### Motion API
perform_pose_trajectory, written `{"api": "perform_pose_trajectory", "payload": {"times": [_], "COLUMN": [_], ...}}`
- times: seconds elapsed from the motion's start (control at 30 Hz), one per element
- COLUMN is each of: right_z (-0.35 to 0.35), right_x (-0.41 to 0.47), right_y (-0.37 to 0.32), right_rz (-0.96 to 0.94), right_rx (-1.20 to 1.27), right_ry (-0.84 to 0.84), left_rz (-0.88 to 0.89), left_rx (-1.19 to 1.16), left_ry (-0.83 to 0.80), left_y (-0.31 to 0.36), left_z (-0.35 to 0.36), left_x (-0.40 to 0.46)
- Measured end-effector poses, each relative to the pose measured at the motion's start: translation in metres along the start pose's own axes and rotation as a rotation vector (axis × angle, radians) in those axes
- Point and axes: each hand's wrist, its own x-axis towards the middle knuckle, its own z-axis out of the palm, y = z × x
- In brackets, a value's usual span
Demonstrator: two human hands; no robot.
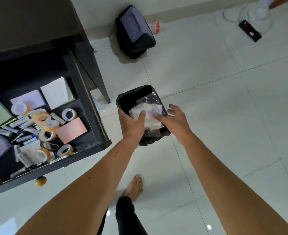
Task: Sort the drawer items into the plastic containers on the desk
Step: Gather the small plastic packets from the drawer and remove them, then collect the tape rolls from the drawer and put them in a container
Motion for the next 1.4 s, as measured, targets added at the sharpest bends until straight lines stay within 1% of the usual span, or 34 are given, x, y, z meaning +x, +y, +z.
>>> {"api": "perform_pose_trajectory", "payload": {"times": [0.1, 0.27, 0.4, 0.57, 0.67, 0.77, 0.93, 1.07, 1.13, 1.3, 1.4], "right_z": [-0.003, -0.006, -0.008, -0.016, -0.022, -0.024, -0.006, 0.032, 0.057, 0.126, 0.167], "right_x": [-0.001, -0.008, -0.016, -0.038, -0.055, -0.074, -0.105, -0.129, -0.138, -0.144, -0.14], "right_y": [0.004, 0.007, 0.003, -0.011, -0.03, -0.058, -0.11, -0.142, -0.154, -0.167, -0.165], "right_rz": [-0.009, -0.025, -0.045, -0.077, -0.099, -0.145, -0.229, -0.311, -0.35, -0.399, -0.446], "right_rx": [-0.008, -0.014, -0.025, -0.048, -0.042, -0.028, -0.004, -0.022, -0.045, -0.126, -0.257], "right_ry": [0.036, 0.036, 0.03, 0.02, 0.025, 0.028, 0.003, -0.072, -0.129, -0.293, -0.378], "left_rz": [0.003, 0.037, 0.08, 0.093, 0.159, 0.268, 0.447, 0.517, 0.522, 0.441, 0.402], "left_rx": [0.005, -0.016, 0.008, -0.048, -0.049, -0.05, -0.059, -0.06, -0.054, -0.074, -0.042], "left_ry": [-0.019, -0.082, -0.102, -0.165, -0.2, -0.254, -0.329, -0.284, -0.221, -0.089, -0.019], "left_y": [-0.01, -0.015, -0.009, 0.008, 0.027, 0.052, 0.092, 0.1, 0.094, 0.062, 0.041], "left_z": [-0.006, -0.011, -0.013, -0.021, -0.03, -0.046, -0.103, -0.172, -0.209, -0.3, -0.341], "left_x": [0.0, -0.003, -0.008, -0.035, -0.058, -0.079, -0.097, -0.084, -0.072, -0.044, -0.027]}}
